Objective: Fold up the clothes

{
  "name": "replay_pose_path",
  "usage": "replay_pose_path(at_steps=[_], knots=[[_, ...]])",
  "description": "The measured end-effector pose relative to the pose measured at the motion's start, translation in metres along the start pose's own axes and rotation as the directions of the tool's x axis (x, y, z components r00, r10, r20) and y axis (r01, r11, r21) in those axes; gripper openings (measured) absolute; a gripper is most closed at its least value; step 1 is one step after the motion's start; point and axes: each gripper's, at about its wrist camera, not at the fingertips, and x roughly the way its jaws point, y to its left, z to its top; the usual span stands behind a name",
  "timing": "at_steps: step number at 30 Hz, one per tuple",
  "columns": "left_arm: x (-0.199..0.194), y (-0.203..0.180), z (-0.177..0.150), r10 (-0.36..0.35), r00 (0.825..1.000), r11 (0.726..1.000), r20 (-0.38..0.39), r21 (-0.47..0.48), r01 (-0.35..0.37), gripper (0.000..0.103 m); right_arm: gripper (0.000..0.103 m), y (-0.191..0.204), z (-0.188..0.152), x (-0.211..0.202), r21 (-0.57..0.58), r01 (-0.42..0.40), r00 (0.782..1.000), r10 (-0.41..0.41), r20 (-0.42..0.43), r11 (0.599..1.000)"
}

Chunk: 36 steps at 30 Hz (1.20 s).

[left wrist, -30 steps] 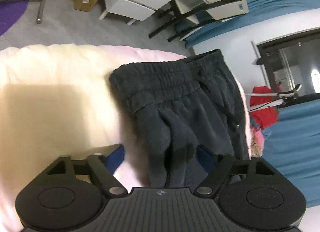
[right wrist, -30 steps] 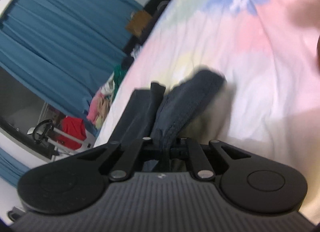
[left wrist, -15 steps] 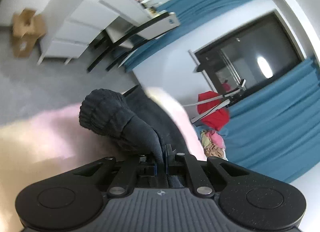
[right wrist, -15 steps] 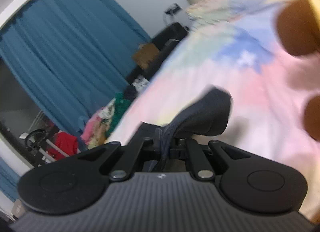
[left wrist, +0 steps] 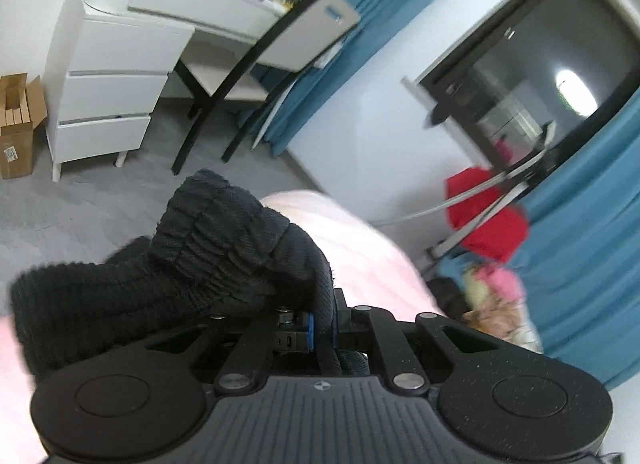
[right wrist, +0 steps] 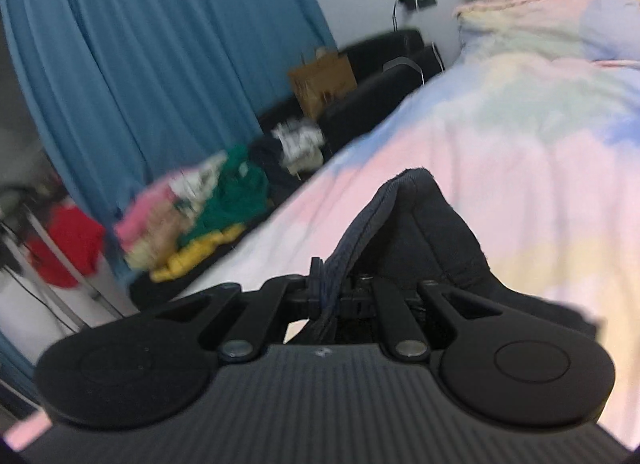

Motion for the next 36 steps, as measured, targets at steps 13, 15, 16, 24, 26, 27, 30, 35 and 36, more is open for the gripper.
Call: replay_pose_path(at_steps=[13, 15, 16, 24, 26, 27, 30, 35, 36], knots=[[0.061, 0.003, -0.004, 0.012, 0.995, 0.99, -0.099, 0.139, 0.001, 0.042, 0.029, -0.018, -0.03, 0.041, 0.007, -0.064, 0.989, 0.064, -0.13, 0.998], [0.039, 0.012, -0.006, -0.024, 0.997, 0.988, -0.079, 0.151, 0.035, 0.057, 0.039, -0.033, -0.026, 0.025, 0.072, -0.124, 0.983, 0.133, -0.127, 0.99], [0.025, 0.018, -0.007, -0.04, 0.997, 0.987, -0.07, 0.153, 0.051, 0.062, 0.049, -0.041, -0.026, 0.014, 0.09, -0.16, 0.979, 0.17, -0.112, 0.983], [-0.062, 0.076, -0.029, -0.097, 0.993, 0.994, -0.061, 0.044, 0.1, 0.077, 0.066, -0.116, -0.049, -0.05, 0.297, -0.217, 0.95, 0.271, -0.153, 0.93], [-0.072, 0.091, -0.036, -0.092, 0.994, 0.996, -0.064, 0.005, 0.092, 0.079, 0.066, -0.135, -0.056, -0.064, 0.351, -0.218, 0.942, 0.29, -0.168, 0.911], [-0.077, 0.099, -0.04, -0.089, 0.994, 0.996, -0.066, -0.014, 0.088, 0.079, 0.066, -0.145, -0.059, -0.072, 0.378, -0.217, 0.938, 0.3, -0.175, 0.9], [-0.092, 0.122, -0.05, -0.082, 0.994, 0.994, -0.072, -0.072, 0.077, 0.08, 0.066, -0.174, -0.069, -0.094, 0.456, -0.212, 0.924, 0.33, -0.194, 0.864], [-0.117, 0.16, -0.068, -0.07, 0.994, 0.984, -0.083, -0.168, 0.056, 0.08, 0.066, -0.162, -0.07, -0.068, 0.429, -0.212, 0.934, 0.311, -0.176, 0.878], [-0.115, 0.161, -0.069, -0.059, 0.995, 0.983, -0.075, -0.178, 0.045, 0.08, 0.066, -0.159, -0.07, -0.063, 0.422, -0.211, 0.936, 0.307, -0.172, 0.881]])
